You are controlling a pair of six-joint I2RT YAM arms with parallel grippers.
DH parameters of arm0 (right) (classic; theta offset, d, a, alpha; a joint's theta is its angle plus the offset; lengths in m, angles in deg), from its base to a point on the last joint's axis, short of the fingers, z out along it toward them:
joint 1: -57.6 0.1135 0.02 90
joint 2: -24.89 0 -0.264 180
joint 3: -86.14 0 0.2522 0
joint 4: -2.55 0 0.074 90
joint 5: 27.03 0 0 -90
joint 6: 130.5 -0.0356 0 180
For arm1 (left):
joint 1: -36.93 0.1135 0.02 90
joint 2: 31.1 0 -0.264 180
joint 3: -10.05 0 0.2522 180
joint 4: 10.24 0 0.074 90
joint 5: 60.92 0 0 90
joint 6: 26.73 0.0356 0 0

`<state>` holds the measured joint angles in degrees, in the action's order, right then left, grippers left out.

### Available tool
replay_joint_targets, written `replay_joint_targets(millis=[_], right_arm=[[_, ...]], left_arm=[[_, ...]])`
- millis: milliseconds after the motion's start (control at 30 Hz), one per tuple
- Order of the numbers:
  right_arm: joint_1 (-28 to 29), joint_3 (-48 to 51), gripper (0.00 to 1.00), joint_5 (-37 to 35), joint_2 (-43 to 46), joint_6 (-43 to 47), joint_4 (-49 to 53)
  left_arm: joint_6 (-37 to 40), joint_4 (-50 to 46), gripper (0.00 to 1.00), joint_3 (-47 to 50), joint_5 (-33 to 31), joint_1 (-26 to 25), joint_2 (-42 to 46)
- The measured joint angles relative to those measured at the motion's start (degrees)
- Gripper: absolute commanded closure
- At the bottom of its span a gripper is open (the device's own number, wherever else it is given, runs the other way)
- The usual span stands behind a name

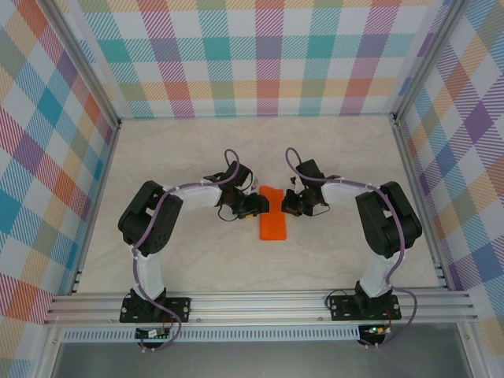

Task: Fold a paper plane with a square sheet of paper (fold left side to right side)
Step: First fold in half a square sheet of paper at the center of the table.

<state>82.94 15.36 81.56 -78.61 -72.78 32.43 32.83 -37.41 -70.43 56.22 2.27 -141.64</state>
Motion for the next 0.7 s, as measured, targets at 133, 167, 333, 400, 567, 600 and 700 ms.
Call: replay_joint_targets(millis=[133, 167, 333, 400, 567, 600, 700], right_arm=[[0.0, 0.0, 0.9, 0.0, 0.0, 0.0, 0.0], [0.0, 0.0, 0.88, 0.0, 0.0, 0.0, 0.0], [0.0, 0.0, 0.76, -0.2, 0.1, 0.2, 0.1], [0.0, 0.0, 0.71, -1.3, 0.9, 0.2, 0.8], [0.0, 0.3, 0.63, -6.5, 7.4, 1.4, 3.8], [0.0, 0.3, 0.63, -7.8, 9.1, 1.6, 4.5], [0.0, 0.3, 0.67, -11.4, 12.0, 2.1, 6.8]], left_arm=[[-0.2, 0.0, 0.48, -0.1, 0.2, 0.0, -0.2], [-0.2, 0.0, 0.49, -0.2, 0.2, 0.0, -0.3], [-0.2, -0.3, 0.53, -0.3, -0.3, 0.0, -0.4], [-0.2, -0.3, 0.53, -0.3, -0.3, 0.0, -0.5], [-0.2, -0.3, 0.53, -0.3, -0.4, 0.0, -0.5], [-0.2, -0.3, 0.53, -0.3, -0.4, 0.0, -0.5], [-0.2, -0.4, 0.53, -0.4, -0.4, 0.0, -0.6]])
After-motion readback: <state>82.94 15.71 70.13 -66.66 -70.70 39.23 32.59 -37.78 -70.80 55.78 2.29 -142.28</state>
